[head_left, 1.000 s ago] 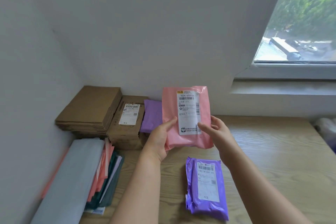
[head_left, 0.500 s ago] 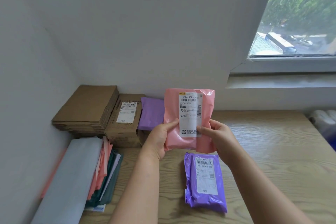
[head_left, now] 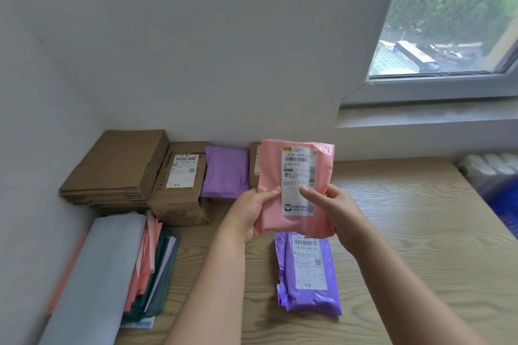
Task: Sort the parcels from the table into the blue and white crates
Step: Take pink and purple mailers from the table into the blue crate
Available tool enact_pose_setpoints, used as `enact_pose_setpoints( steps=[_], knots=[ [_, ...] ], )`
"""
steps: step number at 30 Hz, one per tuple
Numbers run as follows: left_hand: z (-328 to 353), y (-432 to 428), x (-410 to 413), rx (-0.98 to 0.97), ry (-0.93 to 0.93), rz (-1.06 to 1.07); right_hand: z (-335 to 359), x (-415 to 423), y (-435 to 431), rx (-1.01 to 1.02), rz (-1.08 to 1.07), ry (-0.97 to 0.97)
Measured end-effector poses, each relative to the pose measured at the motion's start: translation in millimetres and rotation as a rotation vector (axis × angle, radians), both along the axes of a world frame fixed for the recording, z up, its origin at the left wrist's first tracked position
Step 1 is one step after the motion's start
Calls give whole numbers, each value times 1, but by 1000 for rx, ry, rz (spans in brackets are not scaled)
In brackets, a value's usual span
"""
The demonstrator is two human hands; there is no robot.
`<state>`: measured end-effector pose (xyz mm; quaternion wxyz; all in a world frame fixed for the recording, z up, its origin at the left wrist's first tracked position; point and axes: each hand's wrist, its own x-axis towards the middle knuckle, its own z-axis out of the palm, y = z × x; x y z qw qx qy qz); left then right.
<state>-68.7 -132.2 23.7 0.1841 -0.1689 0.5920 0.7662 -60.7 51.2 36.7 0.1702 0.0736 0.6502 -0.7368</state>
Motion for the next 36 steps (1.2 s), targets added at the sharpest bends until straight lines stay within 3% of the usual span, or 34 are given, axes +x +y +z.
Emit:
enact_pose_setpoints(
  steps=[5,9,15,21,27,34,36],
  knots=[
    [-22,24,2,-206,13,-140,-16,8,19,41,-90,-82],
    [-45,45,4,-305,4,-135,-33,7,42,32,-246,-179],
    [-104,47,17,-508,-182,78,-81,10,78,119,-403,-318],
    [-148,51,38,-720,-364,16,-129,21,92,159,-348,-497],
    [-175,71,44,-749,-404,-104,-163,27,89,139,-270,-572],
    [-185,88,42,-631,-457,-45,-183,23,97,186,-174,-558],
    [-191,91,45,-493,-493,4,-183,22,101,186,-134,-559]
  ],
)
